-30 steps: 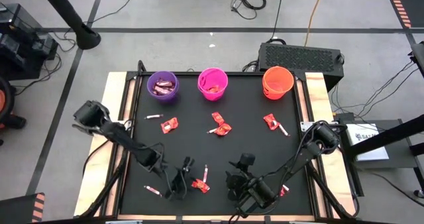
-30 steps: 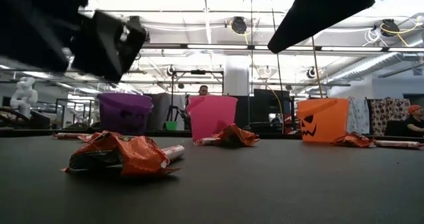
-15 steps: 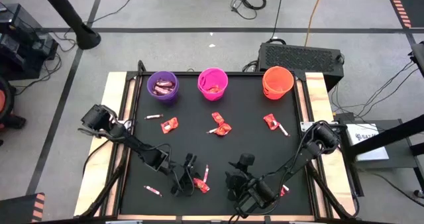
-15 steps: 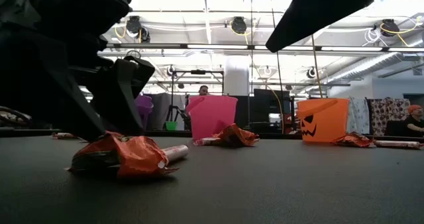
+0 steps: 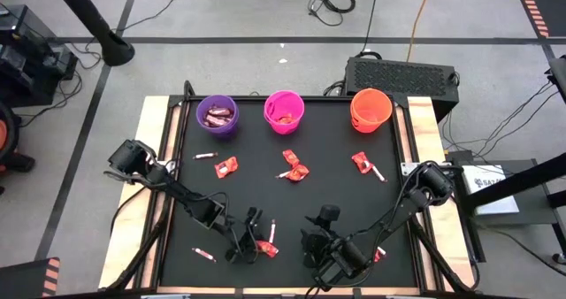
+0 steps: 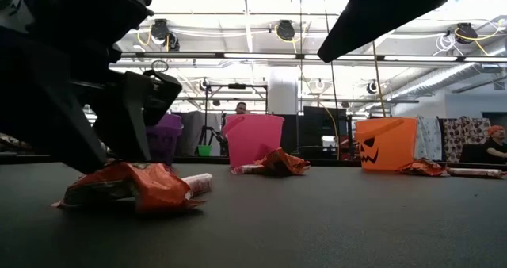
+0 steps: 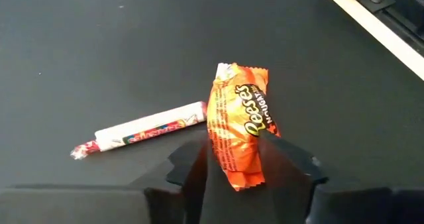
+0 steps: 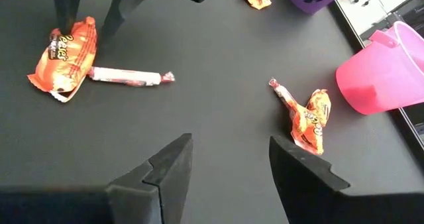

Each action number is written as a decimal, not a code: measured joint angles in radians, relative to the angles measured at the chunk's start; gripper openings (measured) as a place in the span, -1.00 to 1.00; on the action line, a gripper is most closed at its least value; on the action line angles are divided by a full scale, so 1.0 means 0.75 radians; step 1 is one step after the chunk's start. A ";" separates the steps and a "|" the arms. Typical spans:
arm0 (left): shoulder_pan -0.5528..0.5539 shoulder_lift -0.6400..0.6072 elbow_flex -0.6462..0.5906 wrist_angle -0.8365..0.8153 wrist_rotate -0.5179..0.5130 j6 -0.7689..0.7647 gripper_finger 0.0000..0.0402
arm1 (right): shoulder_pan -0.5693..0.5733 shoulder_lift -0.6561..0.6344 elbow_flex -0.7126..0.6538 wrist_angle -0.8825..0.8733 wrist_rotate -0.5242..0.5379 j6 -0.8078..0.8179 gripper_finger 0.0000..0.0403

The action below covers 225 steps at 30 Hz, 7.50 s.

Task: Sort candy by brand, put in halloween buckets
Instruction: Put the red chocolate bar into the pink bucket

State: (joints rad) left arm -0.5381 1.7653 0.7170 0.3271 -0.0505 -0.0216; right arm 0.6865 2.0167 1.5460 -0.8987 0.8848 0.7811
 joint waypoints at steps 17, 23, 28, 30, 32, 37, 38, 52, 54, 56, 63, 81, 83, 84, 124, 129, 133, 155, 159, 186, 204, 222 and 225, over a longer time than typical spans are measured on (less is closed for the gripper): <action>0.000 -0.009 0.000 -0.011 -0.001 0.002 -0.96 | 0.000 0.000 0.000 0.003 0.000 -0.001 -0.05; 0.000 -0.102 0.000 -0.071 -0.007 0.006 -0.98 | 0.000 0.000 0.000 0.007 0.000 -0.001 -0.05; 0.013 -0.256 0.000 -0.194 -0.174 0.120 -0.99 | -0.002 0.000 0.000 0.013 0.000 -0.008 -0.05; 0.035 -0.318 0.000 -0.217 -0.308 0.193 -0.99 | -0.007 0.000 0.000 0.017 0.001 -0.011 -0.05; 0.073 -0.367 0.000 -0.216 -0.447 0.278 -0.99 | -0.015 0.000 0.000 0.020 0.001 -0.013 -0.05; 0.299 -0.447 0.000 -0.173 -0.627 0.510 -0.99 | -0.037 0.000 0.000 0.030 0.002 -0.016 -0.05; 0.362 -0.451 0.000 -0.144 -0.627 0.543 -0.99 | -0.041 0.000 0.000 0.032 0.002 -0.016 -0.05; 1.253 -0.400 0.191 0.004 -0.096 0.359 -0.99 | -0.139 0.000 0.000 0.035 0.079 -0.097 -0.05; 1.321 -0.378 0.196 0.006 -0.041 0.310 -0.99 | -0.166 -0.001 0.000 0.027 0.128 -0.096 -0.05; 1.375 -0.346 0.204 0.027 0.007 0.243 -0.99 | -0.192 0.001 0.000 0.001 0.126 -0.101 -0.05; 1.463 -0.206 0.224 0.096 0.075 0.055 -0.99 | -0.277 0.037 0.000 -0.235 0.103 0.006 -0.05; 1.463 -0.151 0.315 -0.143 0.171 -0.105 -0.49 | -0.047 0.036 0.000 -0.690 -0.068 0.502 -0.05; 1.454 -0.160 0.361 -0.250 0.170 -0.062 -0.40 | -0.024 0.036 0.000 -0.690 -0.068 0.504 -0.05; 1.448 -0.176 0.383 -0.313 0.171 -0.046 -0.37 | -0.014 0.036 0.000 -0.691 -0.068 0.504 -0.05; 0.595 0.114 0.234 -0.122 -0.263 0.644 -0.10 | 0.071 0.035 0.000 -0.654 -0.065 0.500 -0.05; 0.602 0.132 0.234 -0.082 -0.334 0.641 0.19 | 0.071 0.035 0.000 -0.651 -0.066 0.499 -0.05; 0.614 0.145 0.234 -0.041 -0.341 0.630 0.33 | 0.070 0.035 0.000 -0.649 -0.066 0.499 -0.05; 0.621 0.238 0.234 0.077 -0.376 0.559 -0.39 | 0.070 0.035 0.000 -0.643 -0.064 0.474 -0.05; 0.580 0.238 0.234 0.110 -0.491 0.565 -0.80 | 0.070 0.035 0.000 -0.642 -0.064 0.475 -0.05; 1.062 -0.153 0.402 -0.186 -0.694 0.753 -0.99 | 0.046 0.035 0.000 -0.623 0.034 0.469 -0.05; 1.282 -0.141 0.400 -0.360 -0.346 0.455 -0.69 | -0.025 0.035 0.000 -0.554 0.045 0.432 -0.05; 1.166 -0.360 0.428 -0.566 -0.039 0.349 -0.31 | -0.023 0.035 0.000 -0.525 0.035 0.397 -0.05; 1.128 -0.455 0.430 -0.661 0.088 0.344 -0.30 | -0.022 0.035 0.000 -0.515 0.034 0.405 -0.05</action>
State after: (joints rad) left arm 0.3078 1.4243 1.0397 -0.1688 0.0152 0.2363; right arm 0.6701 2.0426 1.5463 -1.2852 0.9104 1.0845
